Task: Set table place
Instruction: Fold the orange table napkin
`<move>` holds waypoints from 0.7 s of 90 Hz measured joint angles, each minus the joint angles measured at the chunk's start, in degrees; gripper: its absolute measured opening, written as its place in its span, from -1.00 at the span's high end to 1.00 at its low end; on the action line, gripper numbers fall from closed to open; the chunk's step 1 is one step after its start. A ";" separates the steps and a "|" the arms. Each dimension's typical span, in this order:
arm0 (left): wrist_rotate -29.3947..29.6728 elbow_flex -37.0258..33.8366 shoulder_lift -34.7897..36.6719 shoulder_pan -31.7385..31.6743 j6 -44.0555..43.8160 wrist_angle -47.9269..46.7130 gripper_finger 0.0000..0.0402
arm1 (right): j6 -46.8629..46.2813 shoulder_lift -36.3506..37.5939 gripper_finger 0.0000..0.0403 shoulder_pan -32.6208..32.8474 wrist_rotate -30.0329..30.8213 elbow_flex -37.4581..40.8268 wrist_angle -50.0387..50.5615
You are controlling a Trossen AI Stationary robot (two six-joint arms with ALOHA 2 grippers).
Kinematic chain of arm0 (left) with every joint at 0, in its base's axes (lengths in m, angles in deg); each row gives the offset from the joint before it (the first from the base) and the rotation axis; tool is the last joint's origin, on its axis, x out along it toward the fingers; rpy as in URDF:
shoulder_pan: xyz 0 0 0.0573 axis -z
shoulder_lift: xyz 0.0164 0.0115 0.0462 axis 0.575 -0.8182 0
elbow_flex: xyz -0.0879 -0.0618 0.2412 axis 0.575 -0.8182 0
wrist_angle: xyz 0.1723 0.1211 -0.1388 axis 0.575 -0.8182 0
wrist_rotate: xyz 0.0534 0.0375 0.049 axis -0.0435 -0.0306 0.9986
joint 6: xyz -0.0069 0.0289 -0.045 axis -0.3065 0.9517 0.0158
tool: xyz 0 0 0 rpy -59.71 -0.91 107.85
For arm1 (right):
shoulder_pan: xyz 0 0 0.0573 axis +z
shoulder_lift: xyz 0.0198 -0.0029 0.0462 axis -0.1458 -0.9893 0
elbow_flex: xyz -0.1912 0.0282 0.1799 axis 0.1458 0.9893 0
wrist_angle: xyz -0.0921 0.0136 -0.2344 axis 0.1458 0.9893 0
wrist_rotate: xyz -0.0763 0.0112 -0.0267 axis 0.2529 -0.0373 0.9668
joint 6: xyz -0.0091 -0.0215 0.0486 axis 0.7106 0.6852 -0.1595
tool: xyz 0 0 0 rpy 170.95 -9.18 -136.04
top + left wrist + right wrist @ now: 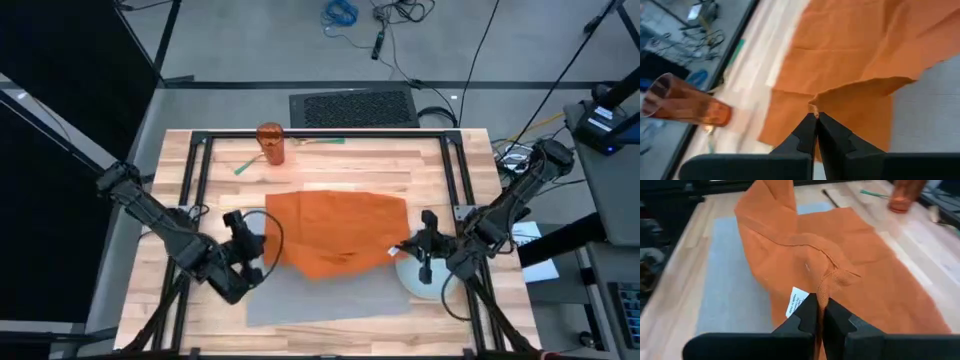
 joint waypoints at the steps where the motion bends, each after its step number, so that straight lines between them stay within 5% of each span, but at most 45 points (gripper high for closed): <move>1: 0.13 0.00 0.00 -0.30 0.00 -0.23 1.00 | -0.07 0.16 1.00 -0.20 0.00 0.00 0.20; 21: 1.53 0.00 0.00 -7.10 0.67 -2.13 1.00 | -1.80 2.86 1.00 -4.00 1.66 0.00 5.63; 63: -6.87 0.00 -0.02 -20.29 9.16 -1.90 1.00 | -2.51 5.34 1.00 -14.78 2.62 0.00 14.97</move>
